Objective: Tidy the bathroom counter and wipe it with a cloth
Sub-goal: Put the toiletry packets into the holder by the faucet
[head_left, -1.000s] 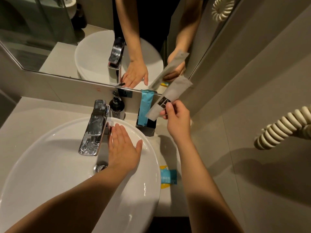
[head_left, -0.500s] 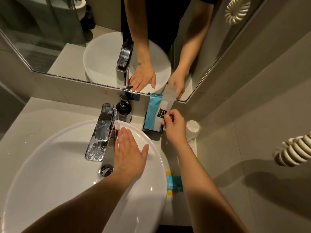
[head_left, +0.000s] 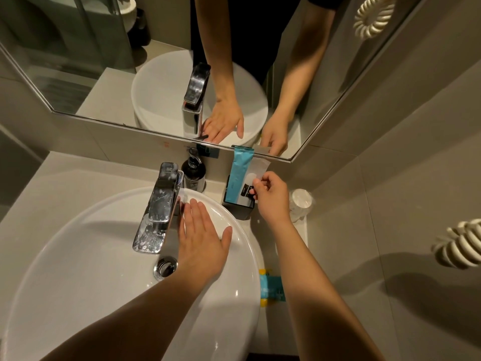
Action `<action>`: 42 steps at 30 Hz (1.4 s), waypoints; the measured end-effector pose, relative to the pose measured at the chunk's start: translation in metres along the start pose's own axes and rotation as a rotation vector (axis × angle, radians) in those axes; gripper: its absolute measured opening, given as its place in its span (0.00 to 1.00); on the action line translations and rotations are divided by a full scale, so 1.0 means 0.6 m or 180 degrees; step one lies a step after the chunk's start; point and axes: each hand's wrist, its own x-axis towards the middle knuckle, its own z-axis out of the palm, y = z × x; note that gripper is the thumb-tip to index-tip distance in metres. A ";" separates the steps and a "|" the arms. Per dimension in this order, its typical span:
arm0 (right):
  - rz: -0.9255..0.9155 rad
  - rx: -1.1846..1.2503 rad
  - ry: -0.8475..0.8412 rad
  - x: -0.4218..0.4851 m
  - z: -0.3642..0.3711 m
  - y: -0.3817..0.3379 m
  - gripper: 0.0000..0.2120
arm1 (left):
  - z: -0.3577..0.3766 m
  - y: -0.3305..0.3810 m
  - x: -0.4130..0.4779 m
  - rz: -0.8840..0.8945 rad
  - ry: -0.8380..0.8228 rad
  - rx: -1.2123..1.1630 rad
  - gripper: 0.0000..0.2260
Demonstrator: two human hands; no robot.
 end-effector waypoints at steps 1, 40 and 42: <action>0.0010 -0.0040 -0.0010 0.001 0.001 0.000 0.08 | 0.000 0.000 0.000 0.0002 0.0007 0.0000 0.40; 0.1902 -0.1123 -0.0450 -0.232 -0.143 0.209 0.15 | 0.002 -0.002 0.003 -0.0016 -0.0141 0.0137 0.41; 0.1964 -0.0906 -0.0327 -0.236 -0.141 0.209 0.10 | 0.001 -0.002 0.004 -0.0015 -0.0153 0.0136 0.41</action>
